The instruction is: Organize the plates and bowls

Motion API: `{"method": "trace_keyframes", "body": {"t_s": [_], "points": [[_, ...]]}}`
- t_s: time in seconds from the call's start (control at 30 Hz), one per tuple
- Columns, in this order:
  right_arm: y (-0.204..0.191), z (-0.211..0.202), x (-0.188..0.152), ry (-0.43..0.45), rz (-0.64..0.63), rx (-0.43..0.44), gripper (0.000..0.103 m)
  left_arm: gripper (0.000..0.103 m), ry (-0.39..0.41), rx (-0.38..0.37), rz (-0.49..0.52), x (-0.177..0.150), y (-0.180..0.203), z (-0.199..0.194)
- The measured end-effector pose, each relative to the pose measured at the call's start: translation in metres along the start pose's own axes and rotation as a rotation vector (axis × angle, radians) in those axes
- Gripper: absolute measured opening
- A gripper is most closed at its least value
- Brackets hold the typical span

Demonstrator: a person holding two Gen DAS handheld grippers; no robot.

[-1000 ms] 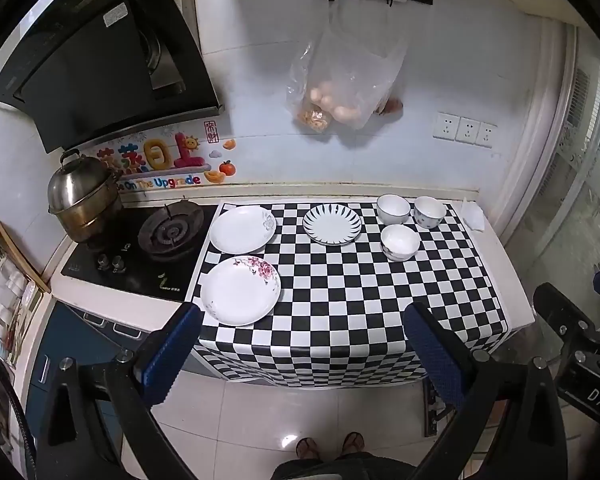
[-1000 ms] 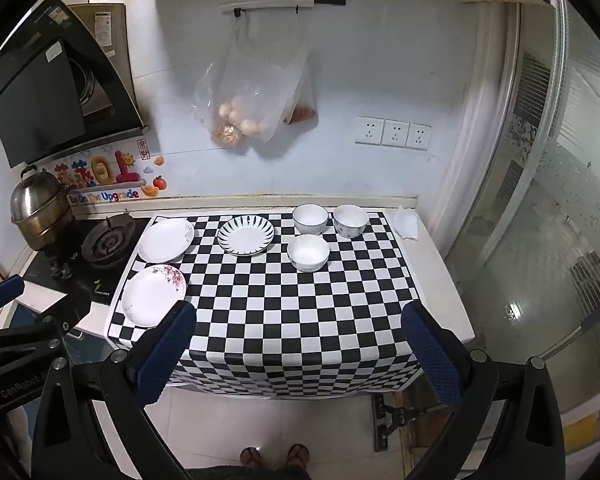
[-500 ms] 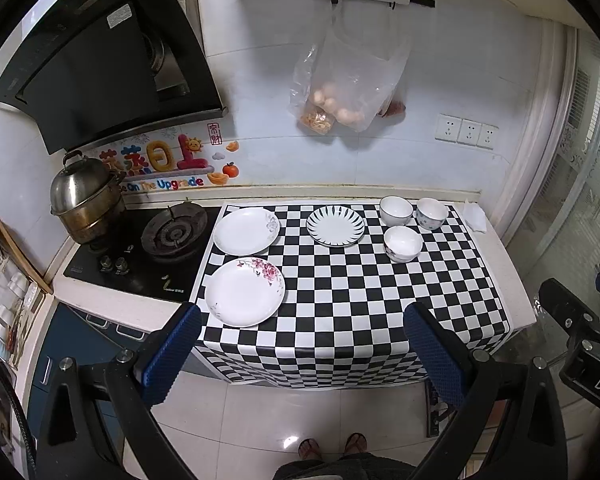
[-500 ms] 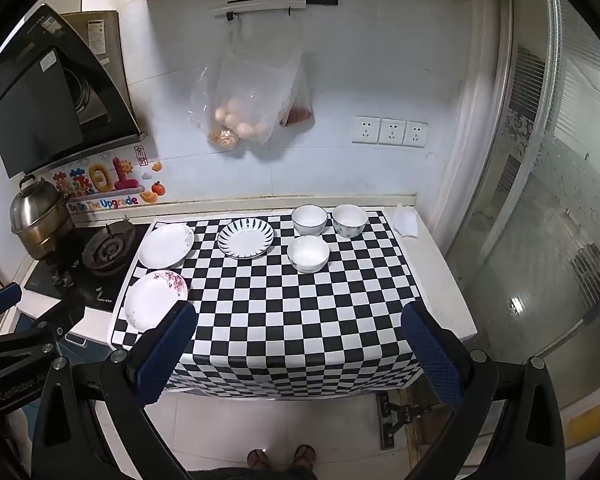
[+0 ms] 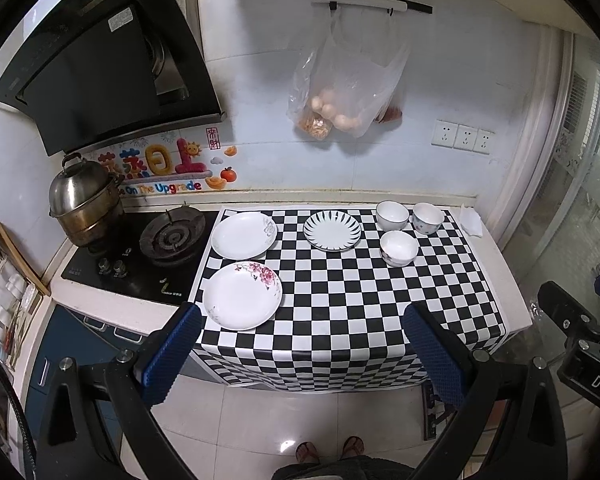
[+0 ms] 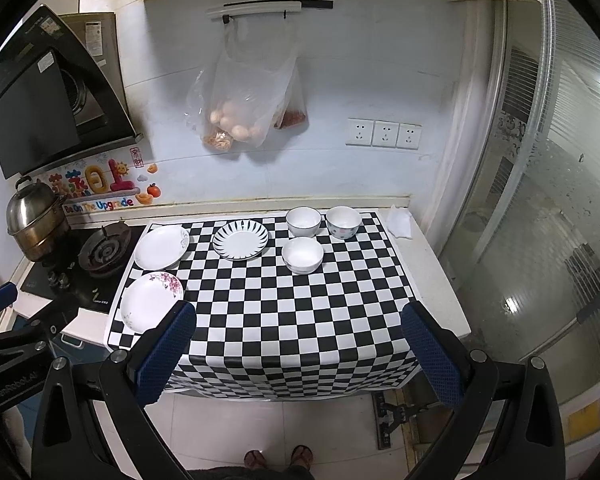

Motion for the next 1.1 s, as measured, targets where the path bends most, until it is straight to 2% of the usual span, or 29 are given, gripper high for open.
{"method": "trace_keyframes", "body": {"t_s": [1.1], "points": [[0.0084,-0.0071,0.0031,0.005,0.015,-0.009,0.103,0.103,0.012,-0.005,0.005,-0.0013,0.0004,-0.006]]}}
Point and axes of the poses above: each gripper's, at about its wrist camera, not at the fingertips, and z roughly the way its jaws point, y to its right, x to its top, the point moved 1 cm from there along z, roughly the way its jaws point, and after that the axes turned 3 degrees about -x, right-handed, at the moved point
